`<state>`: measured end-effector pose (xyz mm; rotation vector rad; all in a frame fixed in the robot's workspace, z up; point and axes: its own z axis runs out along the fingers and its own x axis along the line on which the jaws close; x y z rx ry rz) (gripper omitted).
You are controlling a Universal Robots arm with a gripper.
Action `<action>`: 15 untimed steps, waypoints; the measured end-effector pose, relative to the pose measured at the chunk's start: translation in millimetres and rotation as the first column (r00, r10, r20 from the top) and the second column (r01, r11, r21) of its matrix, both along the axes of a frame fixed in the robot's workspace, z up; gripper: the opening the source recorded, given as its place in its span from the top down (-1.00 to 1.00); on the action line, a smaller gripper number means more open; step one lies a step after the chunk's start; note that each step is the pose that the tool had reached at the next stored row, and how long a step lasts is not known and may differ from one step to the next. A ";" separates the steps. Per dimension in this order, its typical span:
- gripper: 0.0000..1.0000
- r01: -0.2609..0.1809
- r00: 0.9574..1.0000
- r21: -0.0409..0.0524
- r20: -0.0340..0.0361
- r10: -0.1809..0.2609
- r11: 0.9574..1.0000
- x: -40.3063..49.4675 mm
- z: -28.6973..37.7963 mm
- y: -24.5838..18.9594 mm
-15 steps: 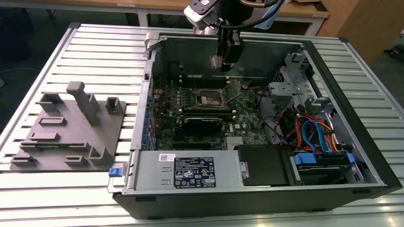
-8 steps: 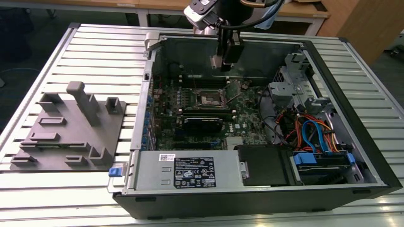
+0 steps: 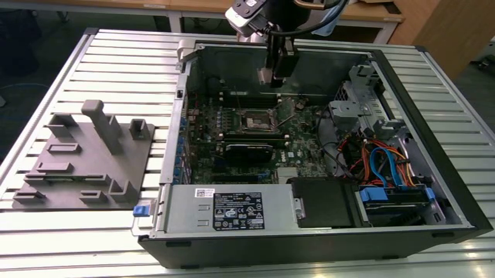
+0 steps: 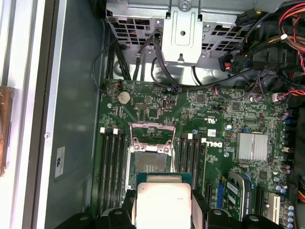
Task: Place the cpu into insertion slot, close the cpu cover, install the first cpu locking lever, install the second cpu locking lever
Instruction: 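Place the cpu into insertion slot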
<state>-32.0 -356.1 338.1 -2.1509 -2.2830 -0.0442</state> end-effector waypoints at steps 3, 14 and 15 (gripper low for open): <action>-0.08 0.000 1.000 0.000 0.000 0.000 1.000 0.0 -1.4 -0.1; -0.08 0.000 1.000 0.000 0.000 0.000 1.000 0.0 -2.0 -0.1; -0.08 0.000 1.000 0.000 0.000 0.000 1.000 0.0 -2.1 -0.1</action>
